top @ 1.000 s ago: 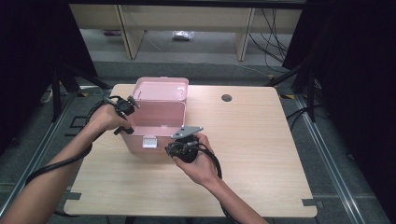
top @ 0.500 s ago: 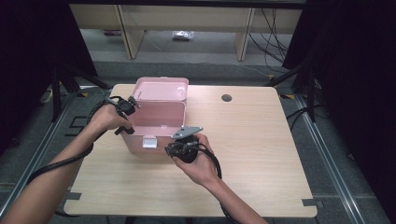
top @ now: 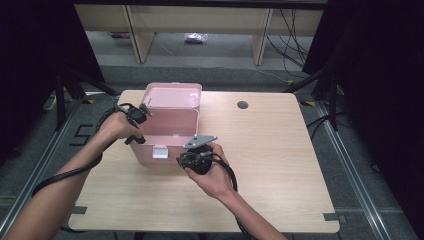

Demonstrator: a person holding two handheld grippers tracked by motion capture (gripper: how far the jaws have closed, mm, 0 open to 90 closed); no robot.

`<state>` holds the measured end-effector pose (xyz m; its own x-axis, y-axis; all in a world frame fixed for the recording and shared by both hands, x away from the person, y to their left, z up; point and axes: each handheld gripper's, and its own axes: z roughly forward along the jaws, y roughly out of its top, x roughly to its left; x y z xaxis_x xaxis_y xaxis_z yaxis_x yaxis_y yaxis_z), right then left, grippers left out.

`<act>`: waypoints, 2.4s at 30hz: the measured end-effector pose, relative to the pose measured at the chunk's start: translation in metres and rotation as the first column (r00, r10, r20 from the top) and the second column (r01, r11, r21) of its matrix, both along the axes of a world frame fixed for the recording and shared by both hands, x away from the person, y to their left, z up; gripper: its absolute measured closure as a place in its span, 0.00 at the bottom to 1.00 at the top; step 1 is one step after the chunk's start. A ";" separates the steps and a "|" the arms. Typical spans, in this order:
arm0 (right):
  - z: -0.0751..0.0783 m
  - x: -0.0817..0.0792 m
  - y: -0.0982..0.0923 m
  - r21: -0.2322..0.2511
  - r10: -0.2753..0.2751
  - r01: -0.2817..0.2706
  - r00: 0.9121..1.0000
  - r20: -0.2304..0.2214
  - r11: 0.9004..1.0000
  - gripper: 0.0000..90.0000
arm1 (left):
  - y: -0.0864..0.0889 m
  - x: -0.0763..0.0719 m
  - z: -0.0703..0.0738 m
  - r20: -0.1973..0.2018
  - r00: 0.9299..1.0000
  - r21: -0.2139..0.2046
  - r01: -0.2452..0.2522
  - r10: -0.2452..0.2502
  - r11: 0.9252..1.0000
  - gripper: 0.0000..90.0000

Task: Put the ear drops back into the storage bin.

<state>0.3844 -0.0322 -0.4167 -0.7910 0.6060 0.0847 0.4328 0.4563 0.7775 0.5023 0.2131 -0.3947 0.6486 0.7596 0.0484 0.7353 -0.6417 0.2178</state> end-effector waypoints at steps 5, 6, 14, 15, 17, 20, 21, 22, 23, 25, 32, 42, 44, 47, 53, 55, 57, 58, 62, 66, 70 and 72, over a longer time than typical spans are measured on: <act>0.000 0.000 0.000 -0.005 0.003 -0.003 1.000 0.006 1.000 0.86 | -0.001 -0.001 -0.003 -0.002 1.000 -0.009 -0.016 0.016 1.000 0.79; 0.000 0.000 0.000 -0.005 0.003 -0.003 1.000 0.005 1.000 0.86 | -0.001 -0.001 -0.003 -0.006 1.000 -0.006 -0.013 0.013 1.000 0.79; -0.001 0.001 0.000 -0.006 0.006 -0.006 1.000 0.011 1.000 0.86 | -0.001 0.001 -0.005 -0.014 1.000 -0.005 -0.020 0.020 1.000 0.79; -0.001 0.001 0.000 -0.006 0.006 -0.006 1.000 0.007 1.000 0.86 | -0.001 0.001 -0.006 -0.014 1.000 -0.006 -0.018 0.018 1.000 0.79; -0.001 0.001 -0.001 -0.006 0.006 -0.006 1.000 0.012 1.000 0.86 | -0.001 0.001 -0.007 -0.015 1.000 -0.008 -0.023 0.023 1.000 0.79; 0.000 0.001 -0.001 -0.006 0.007 -0.007 1.000 0.013 1.000 0.86 | 0.000 0.001 -0.009 -0.011 1.000 -0.017 -0.029 0.029 0.999 0.79; 0.000 0.000 -0.001 -0.003 0.004 -0.004 1.000 0.006 1.000 0.86 | 0.000 0.001 -0.008 -0.017 0.999 -0.011 -0.029 0.029 1.000 0.79; 0.000 0.000 -0.001 -0.004 0.003 -0.003 1.000 0.006 1.000 0.86 | 0.000 0.002 -0.007 -0.029 0.999 -0.002 -0.026 0.026 1.000 0.79; -0.001 0.000 -0.001 -0.005 0.004 -0.004 1.000 0.005 1.000 0.86 | 0.000 0.001 -0.009 -0.017 0.999 -0.015 -0.029 0.029 0.999 0.79; -0.001 0.001 -0.001 -0.006 0.003 -0.003 1.000 0.004 1.000 0.86 | -0.001 0.001 -0.009 -0.014 0.999 -0.014 -0.028 0.028 0.999 0.79; 0.000 0.001 0.000 -0.008 0.008 -0.008 1.000 0.009 1.000 0.86 | -0.002 0.002 -0.010 -0.014 1.000 -0.011 -0.028 0.028 1.000 0.79; 0.001 0.000 0.000 -0.001 0.007 -0.007 1.000 0.014 1.000 0.86 | -0.005 0.002 -0.008 -0.025 0.999 0.003 -0.022 0.022 1.000 0.79; 0.001 0.000 0.000 -0.003 0.006 -0.006 1.000 0.016 1.000 0.86 | -0.007 0.002 -0.008 -0.029 0.999 0.011 -0.013 0.013 1.000 0.79; 0.000 0.000 0.000 -0.005 0.009 -0.009 1.000 0.007 1.000 0.86 | -0.008 0.003 -0.010 -0.021 1.000 0.002 -0.010 0.010 1.000 0.79; 0.000 0.000 0.000 0.002 0.004 -0.004 1.000 0.009 1.000 0.86 | -0.008 0.004 -0.012 -0.030 1.000 0.013 -0.009 0.009 1.000 0.79; 0.001 0.000 0.000 0.000 0.000 0.000 1.000 0.005 1.000 0.86 | -0.008 0.004 -0.012 -0.035 0.999 0.017 -0.008 0.009 1.000 0.79; 0.001 0.000 0.000 -0.001 -0.003 0.003 1.000 0.003 1.000 0.85 | -0.008 0.004 -0.014 -0.022 1.000 0.006 -0.014 0.014 1.000 0.79; 0.001 0.000 -0.001 -0.004 0.007 -0.007 1.000 0.011 1.000 0.86 | -0.008 0.004 -0.014 -0.023 1.000 0.006 -0.012 0.013 1.000 0.79; 0.000 0.000 0.000 -0.005 0.009 -0.009 1.000 0.008 1.000 0.85 | -0.009 0.004 -0.015 -0.028 1.000 0.012 -0.004 0.004 1.000 0.79; 0.001 0.000 0.000 -0.003 0.005 -0.005 1.000 0.008 1.000 0.85 | -0.008 0.005 -0.014 -0.028 1.000 0.021 0.013 -0.012 1.000 0.79; 0.002 0.000 0.000 -0.003 0.008 -0.008 1.000 0.016 1.000 0.85 | -0.009 0.005 -0.015 -0.034 0.999 0.014 -0.008 0.009 1.000 0.79; 0.001 0.000 0.000 0.002 0.002 -0.002 1.000 0.013 1.000 0.85 | -0.009 0.005 -0.015 -0.033 0.999 0.015 -0.009 0.009 1.000 0.79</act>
<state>0.3841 -0.0322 -0.4157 -0.7933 0.6041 0.0756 0.4217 0.4558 0.7838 0.5073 0.2039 -0.4095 0.6433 0.7646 0.0381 0.7477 -0.6382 0.1836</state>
